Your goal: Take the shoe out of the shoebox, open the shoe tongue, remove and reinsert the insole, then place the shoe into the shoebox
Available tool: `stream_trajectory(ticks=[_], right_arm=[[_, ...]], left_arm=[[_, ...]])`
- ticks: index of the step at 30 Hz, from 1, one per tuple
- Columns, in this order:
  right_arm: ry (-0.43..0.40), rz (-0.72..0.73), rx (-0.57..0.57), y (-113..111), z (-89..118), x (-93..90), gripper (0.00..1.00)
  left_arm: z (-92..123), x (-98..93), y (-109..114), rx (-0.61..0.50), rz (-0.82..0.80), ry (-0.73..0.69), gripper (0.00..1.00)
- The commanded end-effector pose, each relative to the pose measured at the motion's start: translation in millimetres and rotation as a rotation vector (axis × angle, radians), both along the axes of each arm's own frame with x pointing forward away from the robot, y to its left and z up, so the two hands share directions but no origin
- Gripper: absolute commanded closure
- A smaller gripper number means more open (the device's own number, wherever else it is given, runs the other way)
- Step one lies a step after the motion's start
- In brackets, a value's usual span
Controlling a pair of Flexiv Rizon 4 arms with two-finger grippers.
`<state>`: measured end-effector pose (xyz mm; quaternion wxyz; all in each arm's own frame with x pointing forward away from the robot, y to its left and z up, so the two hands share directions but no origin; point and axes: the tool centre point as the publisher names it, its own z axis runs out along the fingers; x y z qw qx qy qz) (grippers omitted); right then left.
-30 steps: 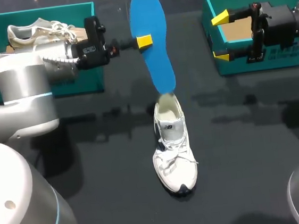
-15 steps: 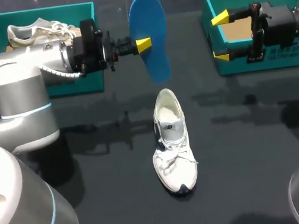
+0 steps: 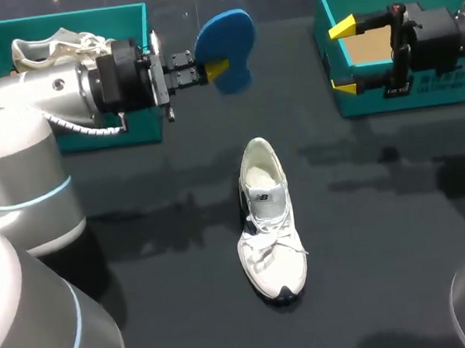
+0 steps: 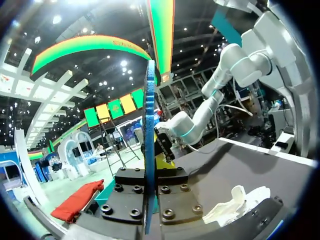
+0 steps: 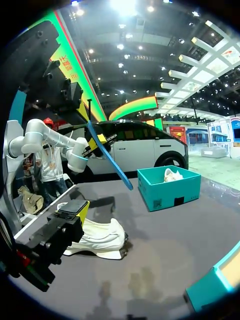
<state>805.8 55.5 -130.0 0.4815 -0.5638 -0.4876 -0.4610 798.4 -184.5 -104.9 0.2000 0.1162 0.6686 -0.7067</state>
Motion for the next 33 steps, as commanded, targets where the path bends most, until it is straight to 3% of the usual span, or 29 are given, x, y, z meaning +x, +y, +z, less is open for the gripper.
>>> stream_trajectory(ticks=[1, 8, 10, 13, 17, 27, 29, 33], right_arm=[[0.0, -0.001, 0.0, 1, 0, 0.3, 0.0], [0.0, -0.001, 0.0, 1, 0, 0.3, 0.0], [0.0, -0.001, 0.0, 1, 0, 0.3, 0.0], [0.0, -0.001, 0.0, 1, 0, 0.3, 0.0], [0.0, -0.001, 0.0, 1, 0, 0.3, 0.0], [0.0, -0.001, 0.0, 1, 0, 0.3, 0.0], [0.0, -0.001, 0.0, 1, 0, 0.3, 0.0], [0.0, -0.001, 0.0, 1, 0, 0.3, 0.0]], left_arm=[[0, -5.6, 3, 0.162, 0.105, -0.823, 1.0], [0, -5.6, 3, 0.162, 0.105, -0.823, 1.0], [-3, -10.1, 1, 0.213, 0.083, -1.007, 1.0], [-1, -13.6, 1, 0.166, 0.021, -1.197, 1.0], [-3, -8.0, -1, 0.188, -0.024, -1.39, 1.0], [-4, -5.3, -1, 0.198, -0.021, -1.402, 1.0], [-5, -2.1, -6, 0.256, -0.042, -1.501, 1.0], [-7, 6.6, -13, 0.259, -0.049, -1.502, 1.0]])
